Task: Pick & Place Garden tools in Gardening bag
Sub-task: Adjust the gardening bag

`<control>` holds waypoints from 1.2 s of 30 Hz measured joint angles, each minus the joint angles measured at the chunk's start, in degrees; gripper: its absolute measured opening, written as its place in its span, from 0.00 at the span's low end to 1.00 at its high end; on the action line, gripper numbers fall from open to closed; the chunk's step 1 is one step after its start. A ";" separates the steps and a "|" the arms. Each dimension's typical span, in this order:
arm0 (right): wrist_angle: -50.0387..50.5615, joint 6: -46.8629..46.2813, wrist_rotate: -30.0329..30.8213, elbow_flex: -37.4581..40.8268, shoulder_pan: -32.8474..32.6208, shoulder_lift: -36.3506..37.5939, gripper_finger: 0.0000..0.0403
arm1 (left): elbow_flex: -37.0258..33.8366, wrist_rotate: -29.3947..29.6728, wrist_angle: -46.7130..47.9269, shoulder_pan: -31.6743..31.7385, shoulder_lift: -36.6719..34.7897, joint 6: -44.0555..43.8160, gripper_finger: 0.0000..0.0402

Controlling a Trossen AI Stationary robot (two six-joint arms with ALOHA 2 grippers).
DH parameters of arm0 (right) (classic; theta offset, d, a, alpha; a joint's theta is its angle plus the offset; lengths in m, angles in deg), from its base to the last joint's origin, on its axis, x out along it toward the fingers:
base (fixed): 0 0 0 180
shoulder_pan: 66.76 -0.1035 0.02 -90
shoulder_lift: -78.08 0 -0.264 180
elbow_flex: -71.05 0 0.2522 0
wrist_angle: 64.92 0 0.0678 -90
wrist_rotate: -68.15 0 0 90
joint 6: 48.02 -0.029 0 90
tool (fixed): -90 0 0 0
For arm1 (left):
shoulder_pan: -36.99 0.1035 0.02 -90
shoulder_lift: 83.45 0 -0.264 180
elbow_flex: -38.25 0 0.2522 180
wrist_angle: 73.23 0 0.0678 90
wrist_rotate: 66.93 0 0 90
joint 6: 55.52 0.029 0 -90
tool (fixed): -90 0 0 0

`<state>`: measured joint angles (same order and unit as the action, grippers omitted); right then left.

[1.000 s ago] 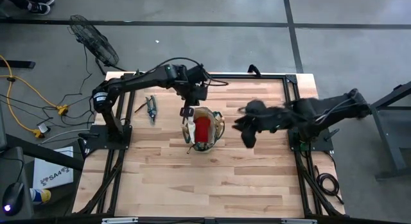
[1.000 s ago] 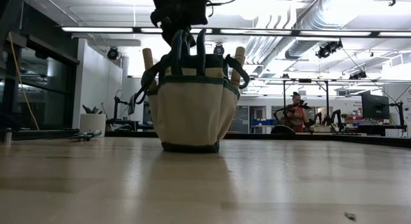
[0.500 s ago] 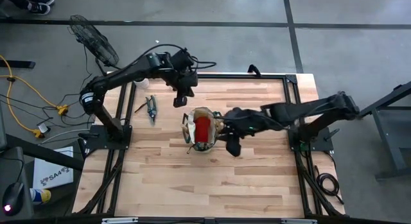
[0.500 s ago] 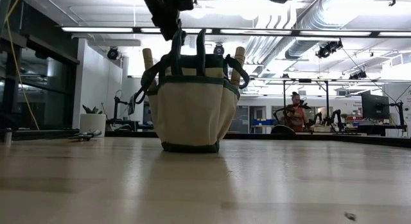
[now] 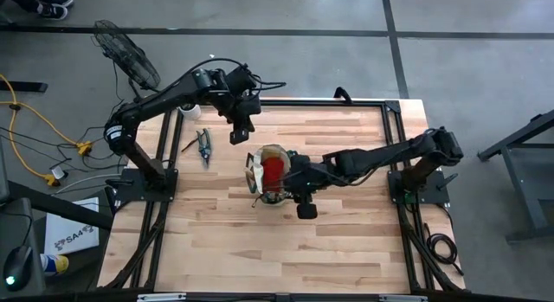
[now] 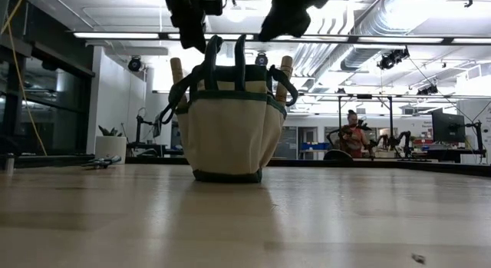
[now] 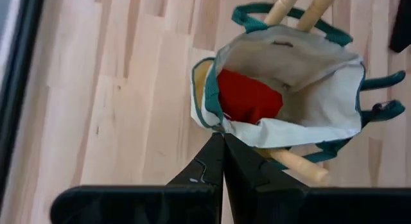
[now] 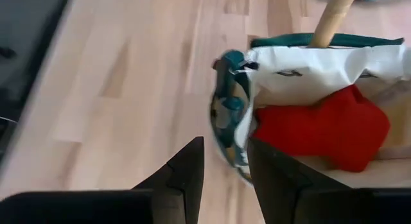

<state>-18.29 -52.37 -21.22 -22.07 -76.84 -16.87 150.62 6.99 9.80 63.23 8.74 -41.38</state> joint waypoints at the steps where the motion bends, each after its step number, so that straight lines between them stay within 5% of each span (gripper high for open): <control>1: -0.09 0.98 0.89 0.00 -0.02 -0.66 0.28 | 0.01 0.04 -0.22 0.00 -0.11 -0.14 0.00; 30: -0.80 12.01 3.65 -0.11 -0.15 -7.66 0.27 | 0.00 0.23 0.45 0.02 -0.03 -2.65 0.00; 36: 0.77 11.67 3.77 -0.11 -0.42 -7.48 0.20 | 0.00 0.23 0.47 0.02 -0.02 -2.44 0.00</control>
<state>-17.52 -40.69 -17.45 -22.18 -77.26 -24.36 150.62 7.22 10.27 63.25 8.72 -43.82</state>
